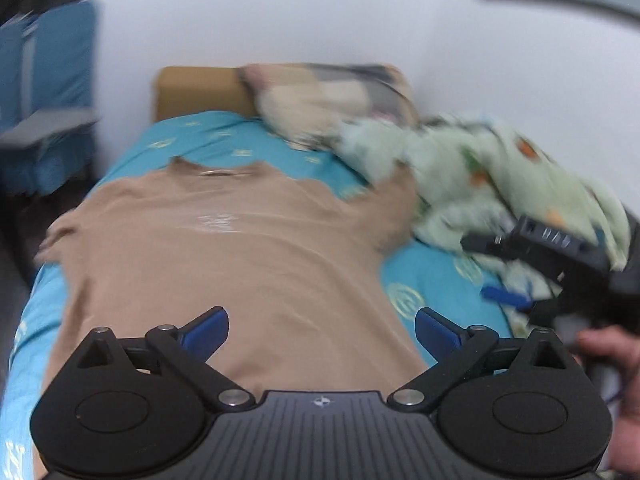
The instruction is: Fold clothes
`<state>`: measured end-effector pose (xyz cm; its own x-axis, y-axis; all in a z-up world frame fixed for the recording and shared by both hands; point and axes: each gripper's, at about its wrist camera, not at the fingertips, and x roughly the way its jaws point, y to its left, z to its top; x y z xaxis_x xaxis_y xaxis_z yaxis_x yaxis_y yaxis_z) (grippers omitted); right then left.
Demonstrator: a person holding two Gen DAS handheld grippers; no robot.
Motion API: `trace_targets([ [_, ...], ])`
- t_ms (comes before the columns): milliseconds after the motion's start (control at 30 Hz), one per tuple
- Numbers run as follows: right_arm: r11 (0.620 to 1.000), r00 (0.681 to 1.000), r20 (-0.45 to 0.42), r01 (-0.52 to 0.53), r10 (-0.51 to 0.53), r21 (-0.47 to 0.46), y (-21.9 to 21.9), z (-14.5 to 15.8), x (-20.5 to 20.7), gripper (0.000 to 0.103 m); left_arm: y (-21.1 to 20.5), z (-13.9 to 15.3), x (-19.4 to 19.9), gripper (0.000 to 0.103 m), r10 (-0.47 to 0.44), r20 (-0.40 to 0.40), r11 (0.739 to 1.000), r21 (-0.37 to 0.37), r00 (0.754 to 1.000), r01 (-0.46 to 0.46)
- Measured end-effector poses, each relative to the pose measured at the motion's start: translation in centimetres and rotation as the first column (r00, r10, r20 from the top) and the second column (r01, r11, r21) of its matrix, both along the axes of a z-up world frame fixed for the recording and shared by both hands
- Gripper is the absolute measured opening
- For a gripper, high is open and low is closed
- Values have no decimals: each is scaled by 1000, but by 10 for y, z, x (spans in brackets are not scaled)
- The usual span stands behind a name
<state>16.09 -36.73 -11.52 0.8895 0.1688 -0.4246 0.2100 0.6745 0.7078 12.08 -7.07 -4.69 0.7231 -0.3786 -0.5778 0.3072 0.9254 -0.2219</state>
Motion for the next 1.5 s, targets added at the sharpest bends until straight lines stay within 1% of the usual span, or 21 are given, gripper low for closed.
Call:
trace_targets([
  [100,1000,1000,-22,6,-5,18,-2,-27,52,81,25,-10,13,101,92,-48,993,-70,995,-95],
  [200,999,997,-68,37,-38,-7,-9,-59,104,81,43,-18,23,101,162,-55,983,-74,985,-166],
  [267,997,992,-102,73,-75,-22,-18,-84,136,81,53,-21,32,101,186,-57,978,-83,981,-191],
  [367,990,981,-140,138,-135,11,-32,-120,176,81,66,-27,49,101,199,-63,973,-107,978,-205],
  [400,987,980,-121,158,-157,6,-33,-128,185,80,68,-31,55,101,207,-60,972,-104,977,-212],
  [433,987,984,-68,160,-162,-30,-31,-129,193,81,69,-34,61,101,218,-52,971,-93,974,-222],
  [500,986,987,-51,146,-150,-81,-28,-130,219,80,70,-45,75,101,244,-49,967,-65,968,-247],
  [667,976,982,-3,188,-189,-111,-43,-125,264,78,78,-71,102,99,268,-135,957,-75,954,-279],
  [700,973,981,-8,189,-192,-135,-44,-121,270,65,80,-74,105,99,272,-147,955,-79,951,-285],
  [733,971,983,-14,179,-183,-156,-44,-116,275,30,82,-75,106,99,276,-149,953,-82,949,-290],
  [767,972,986,-13,161,-165,-174,-43,-109,278,11,84,-75,107,99,280,-148,952,-83,948,-294],
  [800,968,988,0,152,-155,-201,-39,-99,279,7,85,-74,106,99,286,-143,950,-87,948,-300],
  [867,948,990,55,143,-133,-284,-25,-70,277,7,90,-66,102,99,300,-122,945,-97,946,-312],
  [1000,886,988,124,142,-96,-441,21,-3,274,6,106,-42,84,99,331,-71,934,-122,941,-337],
  [1133,756,985,173,131,-24,-641,92,57,274,6,128,-22,65,99,367,-30,921,-127,930,-368],
  [1167,723,984,180,127,-4,-679,111,69,274,6,133,-17,63,99,371,-18,923,-105,928,-371],
  [1233,678,985,168,95,43,-729,153,79,283,6,142,-11,63,99,393,34,919,-13,919,-393],
  [1333,605,984,134,36,117,-796,218,87,301,7,165,-9,66,99,476,65,879,2,877,-477],
  [1400,540,983,71,-33,171,-841,261,72,315,6,180,-12,71,99,519,56,854,0,853,-520],
  [1467,483,977,10,-96,211,-870,298,48,331,6,189,-21,78,99,551,46,833,40,833,-553],
  [1500,471,974,-22,-129,226,-873,314,34,339,6,193,-26,82,98,566,29,823,44,824,-566],
])
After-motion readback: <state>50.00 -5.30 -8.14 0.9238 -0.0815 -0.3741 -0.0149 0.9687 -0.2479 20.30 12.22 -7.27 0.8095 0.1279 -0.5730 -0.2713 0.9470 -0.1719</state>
